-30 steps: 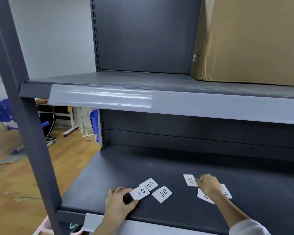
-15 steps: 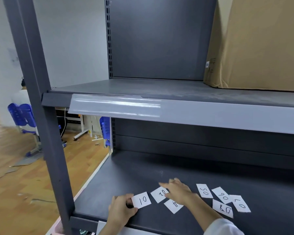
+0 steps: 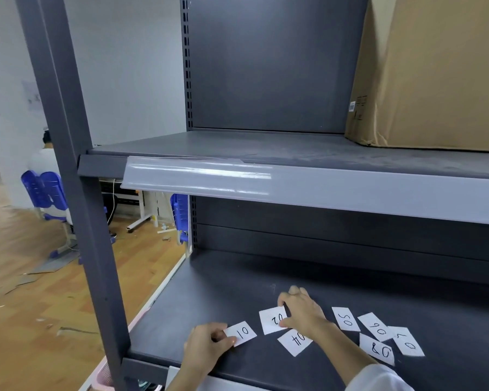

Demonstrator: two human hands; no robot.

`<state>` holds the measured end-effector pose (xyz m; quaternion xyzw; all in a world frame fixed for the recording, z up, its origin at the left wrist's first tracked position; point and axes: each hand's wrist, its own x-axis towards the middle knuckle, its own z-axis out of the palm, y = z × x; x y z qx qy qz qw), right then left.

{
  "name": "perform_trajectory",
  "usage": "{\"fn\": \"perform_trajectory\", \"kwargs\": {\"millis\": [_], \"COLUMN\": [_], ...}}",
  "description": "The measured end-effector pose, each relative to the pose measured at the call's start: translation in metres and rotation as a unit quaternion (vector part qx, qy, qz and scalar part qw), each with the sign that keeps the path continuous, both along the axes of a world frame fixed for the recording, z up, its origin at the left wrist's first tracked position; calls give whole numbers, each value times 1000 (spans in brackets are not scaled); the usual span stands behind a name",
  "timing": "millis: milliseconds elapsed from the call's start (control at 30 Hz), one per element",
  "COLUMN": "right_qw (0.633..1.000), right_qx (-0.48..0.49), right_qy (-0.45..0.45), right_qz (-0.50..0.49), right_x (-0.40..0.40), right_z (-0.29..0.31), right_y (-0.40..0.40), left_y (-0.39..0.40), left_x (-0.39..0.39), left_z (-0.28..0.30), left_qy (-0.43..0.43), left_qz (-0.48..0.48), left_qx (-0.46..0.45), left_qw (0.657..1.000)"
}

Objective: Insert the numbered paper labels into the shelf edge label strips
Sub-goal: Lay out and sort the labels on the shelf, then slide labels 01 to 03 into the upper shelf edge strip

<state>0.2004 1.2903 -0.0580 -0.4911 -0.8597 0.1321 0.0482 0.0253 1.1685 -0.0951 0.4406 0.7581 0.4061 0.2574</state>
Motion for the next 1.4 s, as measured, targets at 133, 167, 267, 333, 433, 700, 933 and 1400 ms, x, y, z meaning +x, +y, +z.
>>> {"fn": "perform_trajectory", "kwargs": {"millis": [133,167,267,333,433,700,933,1400], "right_qw": [985,979,964,957,947,897,891,900], "right_qx": [-50,-64,-93,-101,-111,-104,-98,-60], "right_qy": [136,162,219,236,256,363,385,389], "right_qz": [-97,-108,-119,-132,-157,-229,-219,-189], "right_x": [10,15,24,28,38,82,130,225], "right_z": [2,5,12,14,14,13,24,77], "right_y": [2,3,1,-3,-8,-37,-95,-246], "left_y": [4,5,8,10,12,21,-29,-175], "left_x": [-6,-8,-8,-8,-8,8,60,155], "left_z": [-5,-5,0,3,11,31,47,101], "left_qy": [-75,-89,-119,-133,-151,-203,-228,-192], "left_qz": [18,16,2,-2,-7,-67,-79,-84], "left_qx": [20,19,28,45,61,63,52,49], "left_qw": [997,996,992,990,987,975,969,976]}}
